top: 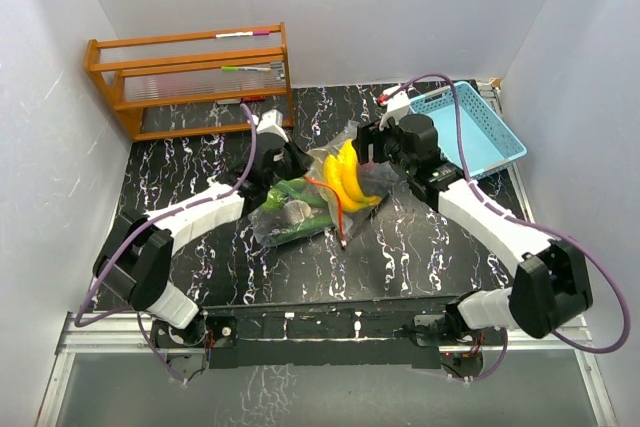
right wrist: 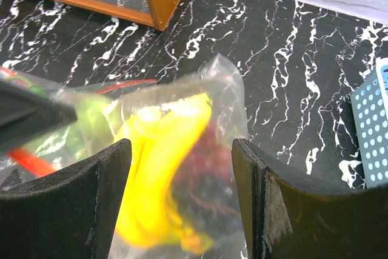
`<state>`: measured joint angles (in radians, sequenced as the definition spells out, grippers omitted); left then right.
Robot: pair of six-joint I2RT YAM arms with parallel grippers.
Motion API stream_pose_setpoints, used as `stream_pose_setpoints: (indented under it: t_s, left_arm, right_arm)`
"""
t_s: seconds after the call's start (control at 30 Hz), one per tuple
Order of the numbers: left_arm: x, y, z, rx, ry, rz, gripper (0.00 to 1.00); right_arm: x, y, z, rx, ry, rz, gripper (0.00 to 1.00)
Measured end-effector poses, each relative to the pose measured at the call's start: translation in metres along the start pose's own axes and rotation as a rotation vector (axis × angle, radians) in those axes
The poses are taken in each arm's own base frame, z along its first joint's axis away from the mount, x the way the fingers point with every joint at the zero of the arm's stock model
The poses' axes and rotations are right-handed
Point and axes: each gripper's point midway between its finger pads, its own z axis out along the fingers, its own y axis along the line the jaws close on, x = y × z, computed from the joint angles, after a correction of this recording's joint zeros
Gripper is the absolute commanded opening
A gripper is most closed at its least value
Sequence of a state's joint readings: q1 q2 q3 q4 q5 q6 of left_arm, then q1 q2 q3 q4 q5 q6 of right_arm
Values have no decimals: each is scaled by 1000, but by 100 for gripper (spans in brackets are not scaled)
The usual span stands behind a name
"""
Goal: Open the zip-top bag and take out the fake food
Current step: Pick up the zipper food storage bag at the center of the board.
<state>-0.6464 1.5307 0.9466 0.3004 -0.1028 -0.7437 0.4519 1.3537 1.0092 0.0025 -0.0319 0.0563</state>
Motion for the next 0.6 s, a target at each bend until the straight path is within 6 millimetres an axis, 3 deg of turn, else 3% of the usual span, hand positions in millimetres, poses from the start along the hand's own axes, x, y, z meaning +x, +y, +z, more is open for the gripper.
stream_pose_setpoints:
  t_s: [0.13,0.33,0.6]
  left_arm:
    - [-17,17,2,-50,-13,-38,0]
    - [-37,-3,13,-31,-33,-75,0]
    - [-38,-8,15,-22,-23,-128,0]
  right_arm:
    - [1,19,-16,-14,-19,-31,72]
    - [42,76,-37,-115,28,-105,72]
    - [83,73,-30,-77,103,-68,68]
